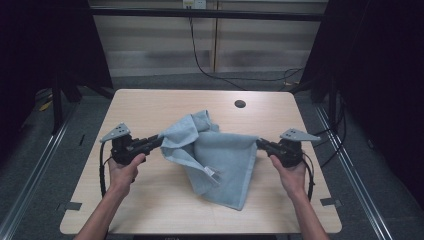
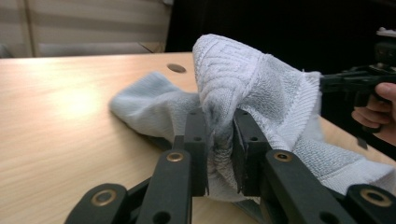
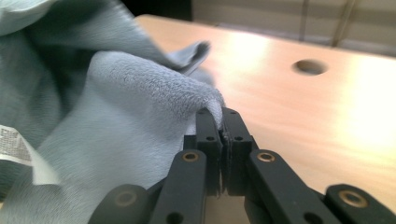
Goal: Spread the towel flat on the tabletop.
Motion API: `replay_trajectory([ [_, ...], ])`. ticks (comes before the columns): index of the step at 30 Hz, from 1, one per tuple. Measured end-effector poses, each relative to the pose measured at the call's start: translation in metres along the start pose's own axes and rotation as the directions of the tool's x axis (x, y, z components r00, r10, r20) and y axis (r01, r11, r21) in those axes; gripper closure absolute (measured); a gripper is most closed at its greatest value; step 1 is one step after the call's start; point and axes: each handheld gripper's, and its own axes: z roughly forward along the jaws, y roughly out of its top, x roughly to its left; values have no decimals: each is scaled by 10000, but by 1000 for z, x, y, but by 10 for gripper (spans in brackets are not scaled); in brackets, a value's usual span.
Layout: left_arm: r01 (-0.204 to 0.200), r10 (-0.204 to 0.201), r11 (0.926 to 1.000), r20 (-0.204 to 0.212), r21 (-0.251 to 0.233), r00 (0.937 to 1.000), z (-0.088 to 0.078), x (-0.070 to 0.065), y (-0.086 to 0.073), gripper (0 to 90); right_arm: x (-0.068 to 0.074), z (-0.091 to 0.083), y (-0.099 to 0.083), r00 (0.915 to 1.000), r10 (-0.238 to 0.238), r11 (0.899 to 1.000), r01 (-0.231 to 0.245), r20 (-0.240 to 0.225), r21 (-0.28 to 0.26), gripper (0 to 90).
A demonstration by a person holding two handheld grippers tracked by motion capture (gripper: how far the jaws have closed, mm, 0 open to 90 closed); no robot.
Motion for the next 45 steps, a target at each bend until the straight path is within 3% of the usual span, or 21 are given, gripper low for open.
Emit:
replay_trajectory([
  [9, 168, -194, 9989, -579, -444, 9981, -23, 11, 7, 778, -27, -26, 43, 9929, -31, 9974, 116, 1187, -712, 875],
  [11, 290, -324, 9983, -692, -496, 9971, -28, 14, 6, 778, -35, -24, 55, 9847, -14, 9975, 137, 1745, -693, 874],
  [13, 336, -354, 9993, -1162, -178, 9926, -34, 23, -3, 778, -45, -19, 59, 9795, 149, 9980, -22, 2010, -631, 866],
  [16, 513, -482, 9985, -1341, 196, 9898, -35, 33, -14, 775, -56, -10, 57, 9797, 291, 9991, -222, 1984, -370, 765],
  [17, 736, -640, 9953, -1421, 634, 9878, -32, 42, -24, 773, -62, 2, 49, 9679, 166, 9995, -225, 2508, 206, 693],
  [18, 736, -640, 9953, -1421, 634, 9878, -32, 42, -24, 768, -62, 2, 49, 9679, 166, 9995, -225, 2508, 206, 693],
  [19, 779, -615, 9904, -1401, 1144, 9882, -30, 47, -32, 756, -63, 8, 39, 9699, 386, 9979, -497, 2406, 403, 573],
  [20, 734, -546, 9883, -1390, 1336, 9888, -30, 47, -34, 741, -62, 10, 35, 9716, 382, 9977, -502, 2335, 460, 560],
  [23, 772, -621, 9897, -1251, 1202, 9902, -31, 44, -32, 638, -50, 15, 24, 9831, 145, 9963, -296, 1825, 803, 515],
  [26, 614, -521, 9944, -1059, 863, 9930, -31, 38, -24, 581, -41, 16, 19, 9897, 76, 9951, -216, 1430, 967, 510],
  [30, 131, -82, 9976, -713, 674, 9974, -18, 25, -4, 506, -10, 25, 2, 9977, -381, 9860, 284, 567, 1642, 527],
  [32, 43, 6, 9976, -702, 691, 9975, -14, 23, -1, 511, -4, 28, -3, 9987, -432, 9830, 375, 284, 1795, 532],
  [33, 94, -56, 9969, -484, 775, 9988, 1, 23, 2, 518, 9, 37, -15, 9985, -500, 9767, 538, -232, 2076, 545],
  [35, 26, 20, 9943, -427, 1068, 9991, 10, 23, 2, 527, 13, 41, -18, 9980, -522, 9738, 588, -356, 2197, 548],
  [36, -126, 181, 9841, -297, 1770, 9994, 32, 23, -5, 543, 22, 56, -27, 9963, -473, 9664, 637, -715, 2490, 548],
  [37, -126, 181, 9841, -297, 1770, 9994, 32, 23, -5, 543, 22, 56, -27, 9963, -473, 9664, 637, -715, 2490, 548],
  [39, -203, 314, 9550, -329, 2958, 9990, 59, 27, -25, 556, 33, 73, -36, 9946, -454, 9579, 698, -932, 2784, 540],
  [42, -449, 670, 9130, -406, 4056, 9969, 71, 28, -49, 600, 40, 81, -43, 9924, -659, 9429, 960, -1040, 3190, 532],
  [43, -449, 670, 9130, -406, 4056, 9969, 71, 28, -49, 606, 40, 81, -43, 9924, -659, 9429, 960, -1040, 3190, 532],
  [44, -861, 1067, 8948, -225, 4381, 9940, 68, 24, -57, 606, 40, 79, -46, 9918, -776, 9404, 1067, -1015, 3230, 531],
  [45, -861, 1067, 8948, -225, 4381, 9940, 68, 24, -57, 607, 40, 79, -46, 9918, -776, 9404, 1067, -1015, 3230, 531],
])
